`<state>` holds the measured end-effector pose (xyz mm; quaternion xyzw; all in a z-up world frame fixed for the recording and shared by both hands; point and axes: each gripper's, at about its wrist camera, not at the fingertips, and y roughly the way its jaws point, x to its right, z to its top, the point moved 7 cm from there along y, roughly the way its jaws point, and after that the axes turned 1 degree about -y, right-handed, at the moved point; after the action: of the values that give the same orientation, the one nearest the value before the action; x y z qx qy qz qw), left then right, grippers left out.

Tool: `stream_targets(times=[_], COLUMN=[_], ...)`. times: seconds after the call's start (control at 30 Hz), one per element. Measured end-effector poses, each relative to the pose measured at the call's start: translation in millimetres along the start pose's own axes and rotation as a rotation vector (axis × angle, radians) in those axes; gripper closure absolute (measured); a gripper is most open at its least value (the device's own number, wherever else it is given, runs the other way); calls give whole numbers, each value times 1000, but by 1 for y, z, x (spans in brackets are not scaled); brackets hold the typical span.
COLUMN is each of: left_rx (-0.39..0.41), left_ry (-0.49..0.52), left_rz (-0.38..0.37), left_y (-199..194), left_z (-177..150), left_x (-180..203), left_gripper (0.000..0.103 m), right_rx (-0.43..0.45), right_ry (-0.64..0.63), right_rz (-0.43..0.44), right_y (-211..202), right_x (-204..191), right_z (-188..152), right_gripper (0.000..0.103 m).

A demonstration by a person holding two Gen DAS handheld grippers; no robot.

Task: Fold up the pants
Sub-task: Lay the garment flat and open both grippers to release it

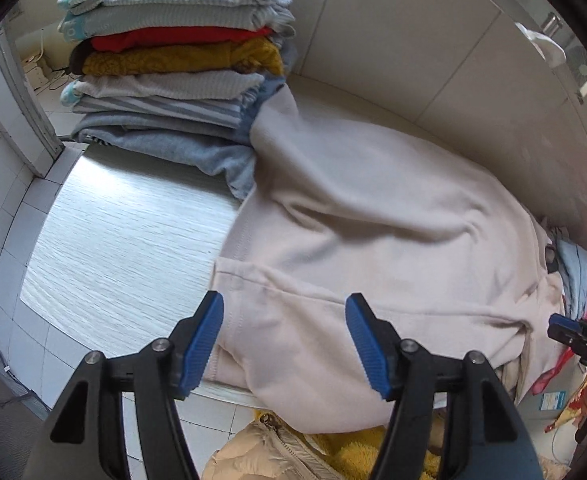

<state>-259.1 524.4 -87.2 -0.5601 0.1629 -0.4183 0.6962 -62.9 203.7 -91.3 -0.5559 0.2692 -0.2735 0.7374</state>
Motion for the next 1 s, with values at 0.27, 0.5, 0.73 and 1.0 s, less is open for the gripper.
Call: stream_targets(times=[0.27, 0.5, 0.73, 1.0], left_rx=[-32, -34, -30, 83], left_ry=[46, -40, -24, 6], left_rz=[82, 195, 216, 194], left_y=[29, 55, 49, 10], left_z=[-9, -11, -8, 1], left_x=[1, -33, -34, 5], left_gripper=[36, 30, 30, 30], right_rx=[-99, -76, 59, 200], right_ry=[-87, 78, 200, 355], right_rz=[-136, -89, -63, -132], right_y=[56, 86, 29, -57], right_x=[14, 47, 61, 114], right_z=[14, 37, 29, -43], right_gripper=[71, 70, 70, 67])
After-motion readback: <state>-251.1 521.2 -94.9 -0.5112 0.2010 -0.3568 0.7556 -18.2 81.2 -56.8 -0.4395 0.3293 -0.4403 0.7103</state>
